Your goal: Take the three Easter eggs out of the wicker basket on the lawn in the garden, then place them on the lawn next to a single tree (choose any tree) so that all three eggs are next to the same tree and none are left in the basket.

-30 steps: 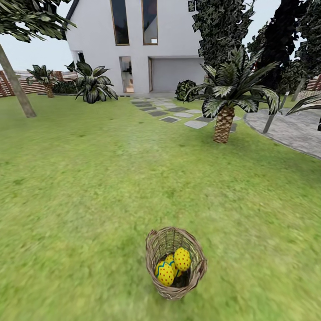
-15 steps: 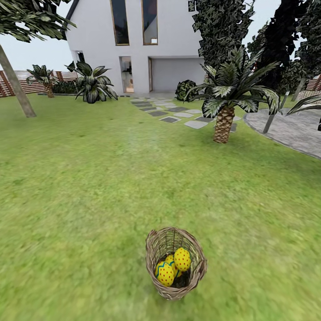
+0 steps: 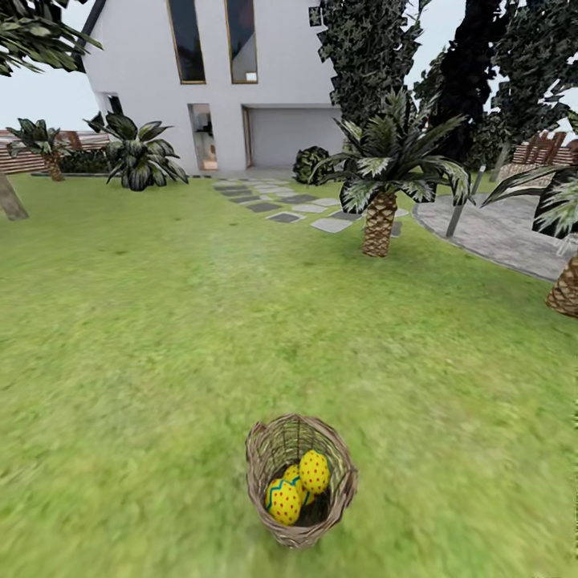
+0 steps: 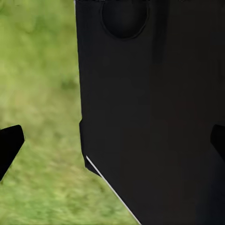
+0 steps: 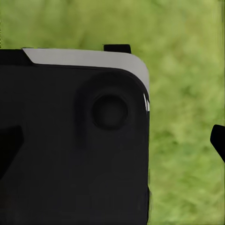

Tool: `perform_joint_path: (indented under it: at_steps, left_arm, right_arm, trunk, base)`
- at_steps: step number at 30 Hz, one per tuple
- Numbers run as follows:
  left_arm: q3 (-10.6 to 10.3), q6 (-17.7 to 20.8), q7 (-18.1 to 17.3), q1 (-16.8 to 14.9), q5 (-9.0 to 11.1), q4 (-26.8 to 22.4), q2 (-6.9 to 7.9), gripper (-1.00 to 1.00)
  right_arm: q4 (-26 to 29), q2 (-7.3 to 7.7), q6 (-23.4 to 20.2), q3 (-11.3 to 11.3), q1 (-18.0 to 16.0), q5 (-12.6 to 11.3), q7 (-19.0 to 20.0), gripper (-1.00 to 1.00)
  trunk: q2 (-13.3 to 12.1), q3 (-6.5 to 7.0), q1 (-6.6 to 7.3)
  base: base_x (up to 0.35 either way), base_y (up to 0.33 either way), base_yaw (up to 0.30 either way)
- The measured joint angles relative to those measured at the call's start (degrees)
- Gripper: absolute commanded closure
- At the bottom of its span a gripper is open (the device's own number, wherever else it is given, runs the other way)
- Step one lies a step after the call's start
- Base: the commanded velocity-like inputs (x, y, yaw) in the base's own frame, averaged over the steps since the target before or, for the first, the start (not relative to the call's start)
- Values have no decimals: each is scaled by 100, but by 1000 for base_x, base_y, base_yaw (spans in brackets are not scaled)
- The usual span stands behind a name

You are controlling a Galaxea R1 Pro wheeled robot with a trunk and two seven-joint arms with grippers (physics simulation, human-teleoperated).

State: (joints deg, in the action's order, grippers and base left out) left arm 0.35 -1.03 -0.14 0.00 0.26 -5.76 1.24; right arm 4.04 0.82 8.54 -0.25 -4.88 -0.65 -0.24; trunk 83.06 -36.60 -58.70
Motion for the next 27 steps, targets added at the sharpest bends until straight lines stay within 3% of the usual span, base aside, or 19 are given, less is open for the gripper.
perform_joint_path:
  at_steps: [5, 16, 22, 27]
  left_arm:
    - [-2, 0, 2, 0, -2, -2, -1, -100]
    - [-1, -1, 38, 0, 6, -58, 13, -100]
    - [45, 59, 38, -130, 5, -243, 274, -100]
    - [55, 58, 59, -139, -11, -242, 317, -100]
  right_arm:
    - [9, -2, 5, 26, -1, 44, -12, -100]
    - [242, 72, 13, 5, -2, 31, -28, -100]
    - [1074, 284, -52, 31, -104, 57, -33, -100]
    - [1225, 314, -51, 62, -107, 72, -15, -100]
  trunk:
    - [0, 7, 1]
    - [0, 7, -3]
    - [0, 8, -3]
    - [0, 7, -3]
  base:
    - [282, 6, -37]
    - [4, 0, 0]
    - [0, 0, 0]
    - [0, 0, 0]
